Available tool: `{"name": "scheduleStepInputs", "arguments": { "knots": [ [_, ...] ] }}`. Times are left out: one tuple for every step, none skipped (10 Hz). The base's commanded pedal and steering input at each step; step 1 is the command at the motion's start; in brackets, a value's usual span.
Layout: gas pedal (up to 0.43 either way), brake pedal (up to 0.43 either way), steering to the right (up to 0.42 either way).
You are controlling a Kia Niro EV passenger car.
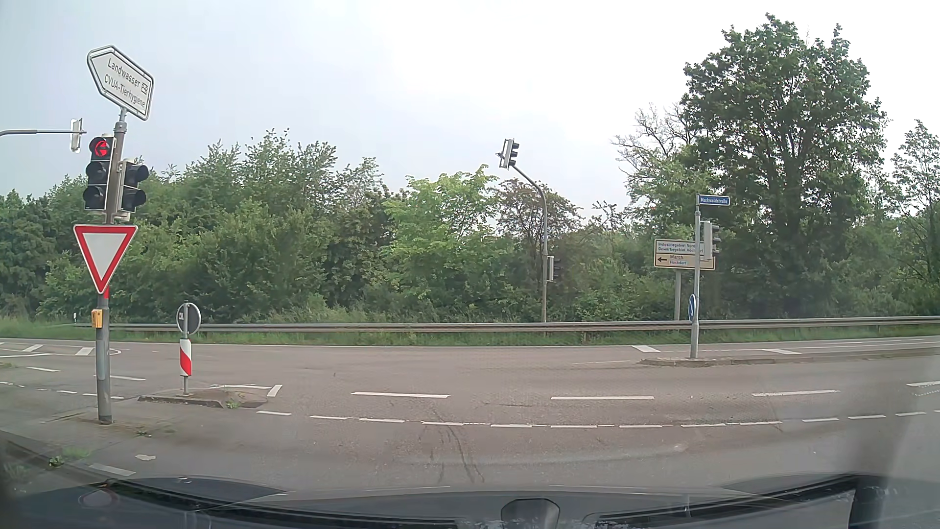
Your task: Follow the waypoints while adhering to traffic rules and regulations
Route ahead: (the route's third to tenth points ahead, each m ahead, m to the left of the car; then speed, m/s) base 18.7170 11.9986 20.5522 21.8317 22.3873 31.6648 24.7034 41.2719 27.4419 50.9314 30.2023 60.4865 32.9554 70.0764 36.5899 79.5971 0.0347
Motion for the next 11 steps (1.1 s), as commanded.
{"name": "scheduleStepInputs", "arguments": {
  "knots": [
    [0.0, 0.159, -0.031],
    [0.0, 0.159, -0.031],
    [0.0, 0.159, -0.031],
    [0.0, 0.159, -0.031],
    [0.0, 0.159, -0.031],
    [0.0, 0.165, -0.031],
    [0.0, 0.165, -0.031],
    [0.0, 0.171, -0.031],
    [0.0, 0.165, -0.031],
    [0.0, 0.171, -0.031],
    [0.0, 0.171, -0.031]
  ]
}}
